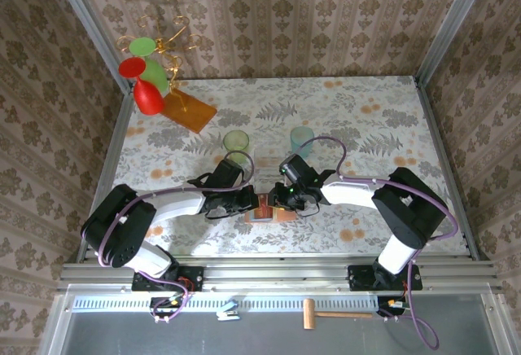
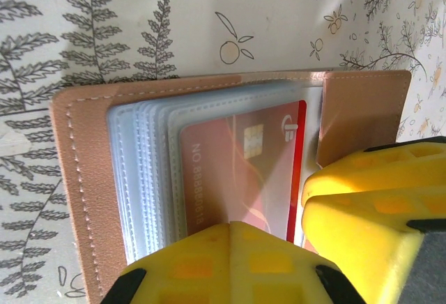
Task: Take the credit cards out of the card holder
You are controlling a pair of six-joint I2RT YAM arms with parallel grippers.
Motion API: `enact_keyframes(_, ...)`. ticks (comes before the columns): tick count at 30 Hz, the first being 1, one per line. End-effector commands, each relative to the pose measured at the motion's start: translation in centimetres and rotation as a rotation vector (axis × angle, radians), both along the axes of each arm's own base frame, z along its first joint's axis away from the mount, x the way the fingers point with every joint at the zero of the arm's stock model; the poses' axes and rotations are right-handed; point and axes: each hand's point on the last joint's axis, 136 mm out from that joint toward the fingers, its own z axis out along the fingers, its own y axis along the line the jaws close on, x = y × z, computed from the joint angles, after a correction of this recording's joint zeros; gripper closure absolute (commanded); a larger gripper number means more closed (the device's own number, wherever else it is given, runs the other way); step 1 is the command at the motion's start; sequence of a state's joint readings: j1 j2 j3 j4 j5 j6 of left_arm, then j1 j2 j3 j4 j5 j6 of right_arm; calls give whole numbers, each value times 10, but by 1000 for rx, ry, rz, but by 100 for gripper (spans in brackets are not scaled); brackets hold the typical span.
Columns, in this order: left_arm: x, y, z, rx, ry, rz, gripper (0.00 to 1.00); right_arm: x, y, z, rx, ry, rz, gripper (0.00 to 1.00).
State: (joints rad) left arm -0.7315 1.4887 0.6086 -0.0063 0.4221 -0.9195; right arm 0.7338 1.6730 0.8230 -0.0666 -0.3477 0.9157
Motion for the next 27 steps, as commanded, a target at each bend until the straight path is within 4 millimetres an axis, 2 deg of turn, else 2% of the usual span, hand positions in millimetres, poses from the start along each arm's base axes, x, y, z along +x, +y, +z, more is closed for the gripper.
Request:
enact_keyframes(1, -1, 5, -5, 12, 3, 2, 100, 1, -3, 10, -11, -33, 5, 81)
enact_keyframes(5, -1, 5, -6, 13, 2, 3, 100, 1, 1, 13, 21, -34, 11, 85)
enact_keyframes(13, -1, 5, -6, 12, 4, 2, 100, -4, 11, 1, 82, 17, 8, 83)
enact_keyframes(21, -1, 6, -6, 14, 4, 4, 100, -7, 3, -11, 32, 37, 4, 77)
enact_keyframes(27, -1, 6, -6, 14, 4, 4, 100, -4, -6, -6, -19, 7, -2, 76)
